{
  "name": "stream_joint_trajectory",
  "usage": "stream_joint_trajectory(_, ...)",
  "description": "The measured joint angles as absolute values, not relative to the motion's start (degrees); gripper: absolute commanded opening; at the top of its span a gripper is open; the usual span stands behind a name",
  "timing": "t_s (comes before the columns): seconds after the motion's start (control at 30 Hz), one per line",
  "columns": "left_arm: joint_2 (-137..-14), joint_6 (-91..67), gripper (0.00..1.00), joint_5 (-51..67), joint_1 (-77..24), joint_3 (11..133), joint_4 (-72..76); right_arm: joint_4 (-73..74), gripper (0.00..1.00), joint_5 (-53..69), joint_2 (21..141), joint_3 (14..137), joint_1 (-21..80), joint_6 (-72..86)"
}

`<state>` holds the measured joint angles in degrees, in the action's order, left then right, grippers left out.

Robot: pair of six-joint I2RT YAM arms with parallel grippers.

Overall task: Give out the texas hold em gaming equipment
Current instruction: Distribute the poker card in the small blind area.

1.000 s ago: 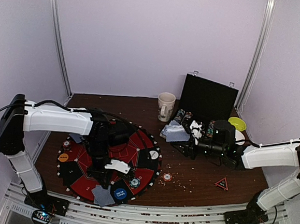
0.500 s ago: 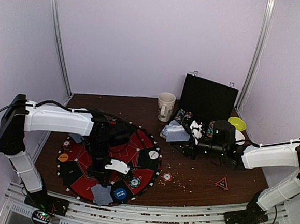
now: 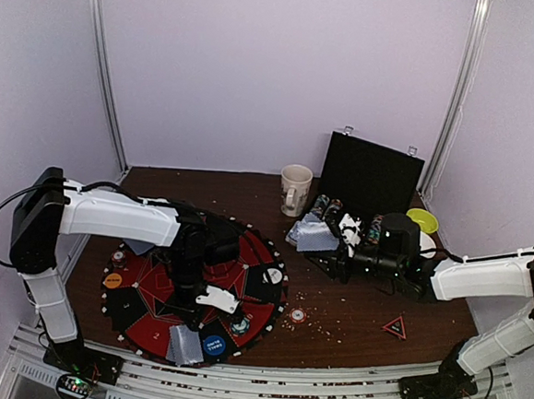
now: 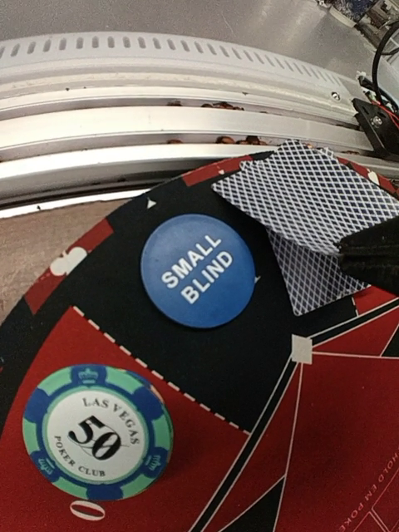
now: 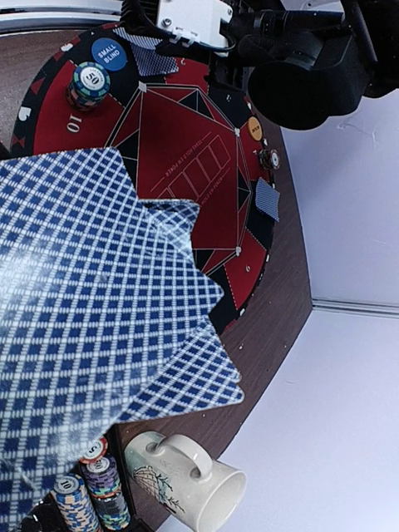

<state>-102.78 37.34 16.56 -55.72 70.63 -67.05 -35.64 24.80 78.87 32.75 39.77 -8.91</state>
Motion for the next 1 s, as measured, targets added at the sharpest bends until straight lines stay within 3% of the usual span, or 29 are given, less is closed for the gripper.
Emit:
stream_joint_trajectory(0.13, -102.9, 36.6, 0.05, 14.9, -55.7, 70.6, -66.0, -35.7, 0.46, 24.8, 78.5, 32.7, 39.8, -9.1)
stream_joint_trajectory(0.27, -102.9, 35.0, 0.22, 10.2, -55.7, 70.6, -64.3, -35.7, 0.46, 24.8, 78.3, 32.7, 39.8, -9.1)
stream_joint_trajectory(0.47, -102.9, 33.9, 0.37, 7.0, -55.7, 70.6, -62.6, -35.7, 0.46, 24.8, 78.3, 32.7, 39.8, -9.1)
stream_joint_trajectory(0.67, -102.6, 33.2, 0.42, 5.9, -55.7, 70.6, -62.5, -35.7, 0.46, 24.8, 78.3, 32.7, 39.7, -9.1)
stream_joint_trajectory(0.8, -100.7, 31.8, 0.70, 2.8, -55.7, 71.1, -62.4, -35.6, 0.46, 24.8, 78.3, 32.7, 39.7, -9.1)
stream_joint_trajectory(1.0, -95.9, 24.8, 0.79, -1.2, -53.5, 75.5, -58.2, -35.2, 0.46, 24.9, 78.3, 32.7, 39.7, -9.3)
